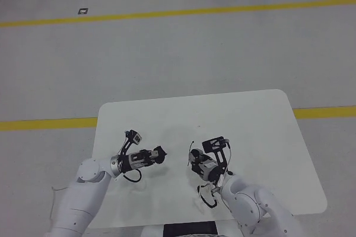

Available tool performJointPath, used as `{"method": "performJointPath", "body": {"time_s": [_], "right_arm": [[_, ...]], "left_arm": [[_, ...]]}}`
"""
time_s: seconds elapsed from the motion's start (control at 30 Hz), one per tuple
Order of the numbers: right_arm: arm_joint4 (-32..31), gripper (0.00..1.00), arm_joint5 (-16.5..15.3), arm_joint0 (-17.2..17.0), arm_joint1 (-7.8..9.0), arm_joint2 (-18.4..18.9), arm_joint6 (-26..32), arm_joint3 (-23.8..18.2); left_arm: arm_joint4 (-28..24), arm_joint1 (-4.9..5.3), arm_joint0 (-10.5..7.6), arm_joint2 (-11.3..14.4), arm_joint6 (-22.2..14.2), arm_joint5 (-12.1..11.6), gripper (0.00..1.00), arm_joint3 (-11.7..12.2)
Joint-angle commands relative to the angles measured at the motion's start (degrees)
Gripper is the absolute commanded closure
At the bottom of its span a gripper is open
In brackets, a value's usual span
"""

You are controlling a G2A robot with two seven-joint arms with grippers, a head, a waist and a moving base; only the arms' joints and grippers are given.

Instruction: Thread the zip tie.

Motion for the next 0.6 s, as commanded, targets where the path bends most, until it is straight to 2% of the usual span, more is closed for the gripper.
{"method": "performJointPath", "body": {"time_s": [0.0,0.13,0.43,0.5,0.57], "right_arm": [[-0.4,1.0,0.8,0.6,-0.27,-1.1,-1.9,0.1],[-1.4,1.0,2.2,0.9,-0.64,-2.6,-4.7,0.1],[-1.4,1.0,2.2,0.9,-0.64,-2.6,-4.7,0.1],[-0.4,1.0,1.4,0.9,-0.81,-3.2,-6.5,0.5],[-2.4,1.0,1.9,1.0,-0.94,-3.9,-9.0,1.0]], "left_arm": [[0.8,-0.22,-0.04,1.0,1.1,0.0,1.0,-0.1],[0.8,-0.56,-0.11,2.3,2.3,0.0,1.0,-0.2],[0.8,-0.56,-0.11,2.3,2.3,0.0,1.0,-0.2],[0.4,-0.67,0.38,3.1,4.1,0.5,1.0,-0.5],[-0.1,-0.7,0.71,3.8,4.7,0.4,1.0,-0.4]]}}
